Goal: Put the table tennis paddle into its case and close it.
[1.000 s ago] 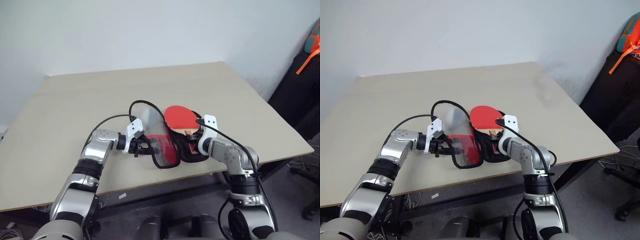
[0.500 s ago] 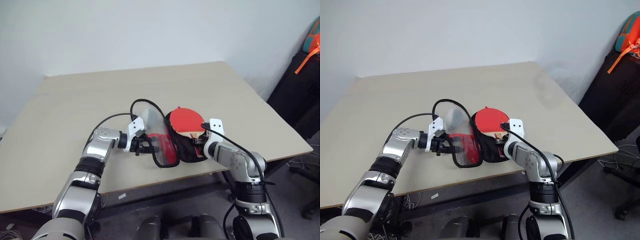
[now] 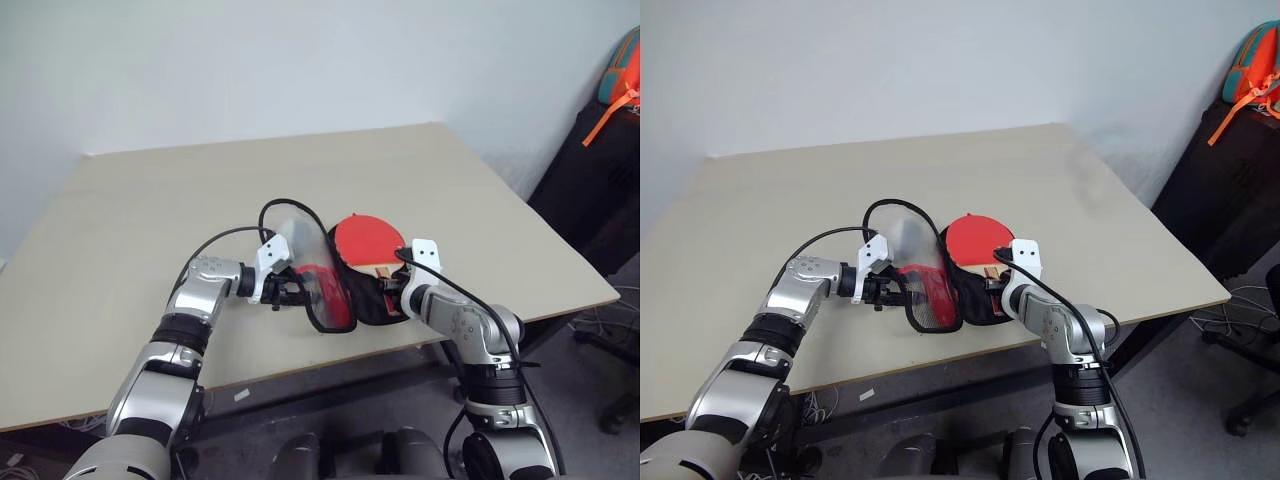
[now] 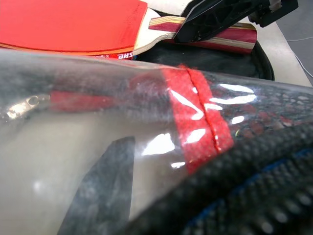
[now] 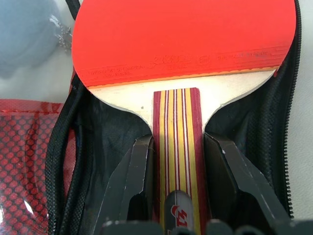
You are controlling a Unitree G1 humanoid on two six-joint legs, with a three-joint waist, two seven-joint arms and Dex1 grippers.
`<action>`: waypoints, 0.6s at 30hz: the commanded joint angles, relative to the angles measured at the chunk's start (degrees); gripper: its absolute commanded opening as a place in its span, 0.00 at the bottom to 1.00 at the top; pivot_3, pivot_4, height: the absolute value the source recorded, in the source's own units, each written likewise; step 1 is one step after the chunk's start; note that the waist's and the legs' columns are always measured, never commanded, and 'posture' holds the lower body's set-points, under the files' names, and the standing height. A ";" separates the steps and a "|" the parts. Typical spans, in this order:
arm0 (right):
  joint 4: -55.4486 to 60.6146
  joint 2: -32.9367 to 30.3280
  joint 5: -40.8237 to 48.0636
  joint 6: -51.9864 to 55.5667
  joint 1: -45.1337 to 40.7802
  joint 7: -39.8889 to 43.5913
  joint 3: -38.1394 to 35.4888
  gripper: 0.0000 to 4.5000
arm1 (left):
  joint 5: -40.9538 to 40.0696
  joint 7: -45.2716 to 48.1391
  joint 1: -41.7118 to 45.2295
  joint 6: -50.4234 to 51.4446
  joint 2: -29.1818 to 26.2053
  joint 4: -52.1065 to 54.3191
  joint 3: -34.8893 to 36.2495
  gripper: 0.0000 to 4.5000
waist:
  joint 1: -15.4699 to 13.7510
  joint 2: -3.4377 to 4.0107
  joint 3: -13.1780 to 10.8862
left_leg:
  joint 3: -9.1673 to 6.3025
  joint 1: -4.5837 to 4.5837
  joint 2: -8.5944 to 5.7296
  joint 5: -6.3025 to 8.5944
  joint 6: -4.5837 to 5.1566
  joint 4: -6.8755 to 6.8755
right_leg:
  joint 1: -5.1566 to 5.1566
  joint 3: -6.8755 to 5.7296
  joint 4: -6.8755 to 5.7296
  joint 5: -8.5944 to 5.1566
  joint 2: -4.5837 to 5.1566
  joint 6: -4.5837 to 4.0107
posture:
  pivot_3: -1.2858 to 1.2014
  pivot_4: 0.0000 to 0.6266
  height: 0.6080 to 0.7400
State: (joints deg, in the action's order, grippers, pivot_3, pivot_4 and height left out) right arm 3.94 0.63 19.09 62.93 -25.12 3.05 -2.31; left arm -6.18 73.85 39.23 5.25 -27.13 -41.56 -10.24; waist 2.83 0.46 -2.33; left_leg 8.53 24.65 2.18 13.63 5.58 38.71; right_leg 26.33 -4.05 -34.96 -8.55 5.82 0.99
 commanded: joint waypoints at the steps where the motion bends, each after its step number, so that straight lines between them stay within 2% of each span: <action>1: 2.15 -0.06 0.57 1.54 -0.50 0.69 0.50 0.26 | -0.05 -0.14 1.71 -0.66 0.06 1.37 0.72 0.62 | -0.01 0.00 0.00 | 0.00 0.00 0.00 0.00 0.00 0.00 | 0.00 0.00 0.00 0.00 0.00 0.00 | 0.52 0.00 1.00; 7: 4.15 -0.89 0.74 3.22 0.67 1.44 1.10 0.26 | 0.16 -0.46 1.98 -0.96 0.64 0.61 0.51 0.62 | -0.03 0.00 0.00 | 0.00 0.01 0.00 0.01 0.01 -0.02 | 0.00 0.00 0.03 0.00 0.01 0.00 | 0.52 0.00 1.00; 16: -0.52 -0.34 -0.73 0.94 -0.33 0.26 -0.03 0.26 | 0.29 -0.01 2.30 -0.82 1.18 0.51 0.30 0.62 | -0.01 -0.03 0.02 | 0.00 0.00 0.00 0.01 0.01 -0.03 | -0.01 0.00 0.03 0.00 0.00 0.00 | 0.52 0.00 1.00; 18: -1.04 -0.88 -0.73 0.87 -0.07 1.25 0.58 0.42 | 0.34 0.02 2.56 -0.83 1.24 0.30 0.29 0.62 | -0.02 -0.13 0.08 | 0.00 -0.01 0.00 0.00 0.00 -0.03 | -0.02 0.00 0.03 0.00 0.00 0.00 | 0.52 0.00 1.00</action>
State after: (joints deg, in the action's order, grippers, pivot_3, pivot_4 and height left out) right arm 3.60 -0.03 18.38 63.75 -24.80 3.85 -1.68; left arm -6.11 73.74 39.38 5.05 -25.99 -41.62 -10.25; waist 2.80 0.33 -2.25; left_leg 8.53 24.64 2.18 13.63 5.58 38.68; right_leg 26.31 -4.06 -34.93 -8.55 5.82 0.99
